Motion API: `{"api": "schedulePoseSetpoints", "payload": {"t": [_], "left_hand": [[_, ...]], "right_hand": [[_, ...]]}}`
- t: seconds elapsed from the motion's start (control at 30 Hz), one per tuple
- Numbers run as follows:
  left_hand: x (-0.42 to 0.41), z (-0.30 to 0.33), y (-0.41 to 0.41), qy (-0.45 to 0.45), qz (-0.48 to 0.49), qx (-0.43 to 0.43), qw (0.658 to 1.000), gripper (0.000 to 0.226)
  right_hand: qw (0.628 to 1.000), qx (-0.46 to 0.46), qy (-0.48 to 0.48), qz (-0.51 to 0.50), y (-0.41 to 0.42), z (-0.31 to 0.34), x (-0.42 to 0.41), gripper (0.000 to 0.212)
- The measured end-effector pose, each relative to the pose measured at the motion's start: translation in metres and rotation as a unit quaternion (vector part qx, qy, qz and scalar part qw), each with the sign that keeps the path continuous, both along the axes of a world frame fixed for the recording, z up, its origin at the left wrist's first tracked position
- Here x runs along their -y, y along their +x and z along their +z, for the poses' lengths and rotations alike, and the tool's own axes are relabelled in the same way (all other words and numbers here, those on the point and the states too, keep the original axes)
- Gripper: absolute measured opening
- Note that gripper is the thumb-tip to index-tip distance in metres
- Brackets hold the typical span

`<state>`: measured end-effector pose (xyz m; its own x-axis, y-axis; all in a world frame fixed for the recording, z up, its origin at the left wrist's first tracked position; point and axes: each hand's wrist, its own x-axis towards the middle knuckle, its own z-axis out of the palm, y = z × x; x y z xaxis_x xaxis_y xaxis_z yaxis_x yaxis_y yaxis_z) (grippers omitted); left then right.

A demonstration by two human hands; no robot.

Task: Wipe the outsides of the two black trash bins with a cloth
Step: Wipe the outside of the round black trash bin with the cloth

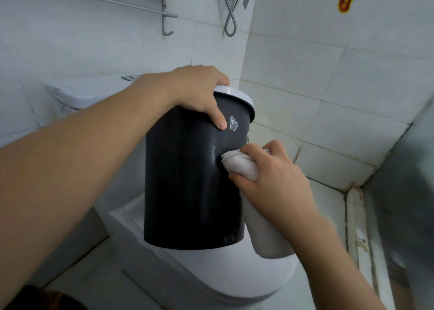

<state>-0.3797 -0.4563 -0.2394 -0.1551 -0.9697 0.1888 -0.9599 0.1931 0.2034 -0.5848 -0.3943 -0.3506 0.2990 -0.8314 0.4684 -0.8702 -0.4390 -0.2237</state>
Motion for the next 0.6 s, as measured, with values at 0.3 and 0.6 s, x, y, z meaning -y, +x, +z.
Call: {"api": "schedulePoseSetpoints", "payload": {"t": [0.3, 0.6], "left_hand": [[-0.001, -0.001, 0.003, -0.004, 0.002, -0.011, 1.0, 0.056], [-0.007, 0.0, 0.008, 0.004, -0.002, -0.027, 1.0, 0.053]], "right_hand": [[0.999, -0.005, -0.017, 0.032, 0.007, -0.006, -0.014, 0.028], [1.0, 0.02, -0.008, -0.014, -0.002, -0.013, 0.002, 0.028]]}}
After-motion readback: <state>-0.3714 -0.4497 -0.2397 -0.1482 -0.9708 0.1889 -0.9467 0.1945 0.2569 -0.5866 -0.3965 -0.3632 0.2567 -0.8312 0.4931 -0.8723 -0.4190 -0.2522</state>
